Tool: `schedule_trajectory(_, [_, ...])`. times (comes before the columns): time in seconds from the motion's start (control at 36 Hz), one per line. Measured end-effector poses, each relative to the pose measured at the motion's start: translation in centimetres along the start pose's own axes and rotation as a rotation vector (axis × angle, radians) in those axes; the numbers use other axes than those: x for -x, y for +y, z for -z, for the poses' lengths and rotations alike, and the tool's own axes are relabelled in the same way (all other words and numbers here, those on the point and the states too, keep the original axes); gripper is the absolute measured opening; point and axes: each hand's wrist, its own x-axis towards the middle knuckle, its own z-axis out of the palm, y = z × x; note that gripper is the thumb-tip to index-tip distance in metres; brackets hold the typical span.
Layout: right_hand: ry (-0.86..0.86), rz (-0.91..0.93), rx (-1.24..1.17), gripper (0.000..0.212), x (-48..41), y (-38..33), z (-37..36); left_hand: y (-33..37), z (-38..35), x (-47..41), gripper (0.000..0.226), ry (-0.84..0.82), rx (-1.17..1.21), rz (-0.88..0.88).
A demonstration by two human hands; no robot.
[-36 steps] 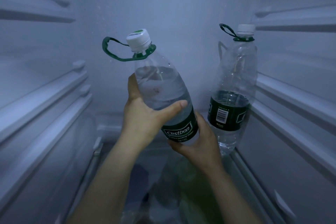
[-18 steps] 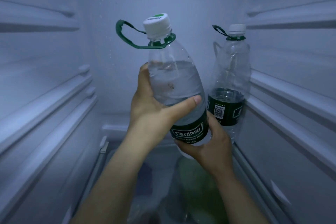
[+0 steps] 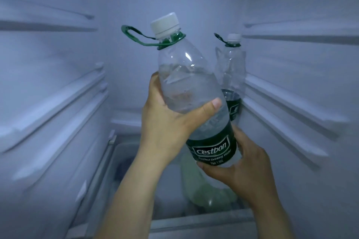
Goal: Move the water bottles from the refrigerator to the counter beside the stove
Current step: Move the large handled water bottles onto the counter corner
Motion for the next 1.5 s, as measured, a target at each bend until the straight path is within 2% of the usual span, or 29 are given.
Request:
schedule_trajectory(0.33, [-0.093, -0.054, 0.015, 0.072, 4.9, -2.3, 3.3, 2.4, -0.3, 5.2, 0.058, 0.024, 0.073, 0.002])
schedule_trajectory(0.5, [-0.047, -0.093, 0.104, 0.075, 6.6, -4.0, 4.5, 3.8, 0.4, 6.6, 0.056, -0.006, 0.108, -0.015])
schedule_trajectory(0.78, [0.015, -0.147, 0.117, 0.086, 8.8, -7.0, 3.8, 5.1, 2.8, 7.1, 0.058, -0.086, 0.138, -0.073])
schedule_trajectory(1.0, [0.069, -0.17, 0.201, 0.072, 11.6, -9.1, 4.5, 5.9, 3.3, 8.3, 0.062, -0.168, 0.219, -0.069])
schedule_trajectory(1.17, [0.13, -0.264, 0.244, 0.075, 14.6, -10.6, 5.3, 6.2, 3.0, 9.5, 0.066, -0.234, 0.282, -0.055])
schedule_trajectory(1.25, [0.155, -0.321, 0.258, 0.075, 16.3, -11.0, 5.6, 6.4, 2.5, 10.5, 0.06, -0.287, 0.292, -0.049])
schedule_trajectory(1.5, [0.232, -0.494, 0.311, 0.077, 22.5, -12.0, 7.4, 6.5, -0.1, 14.5, 0.071, -0.462, 0.38, 0.02])
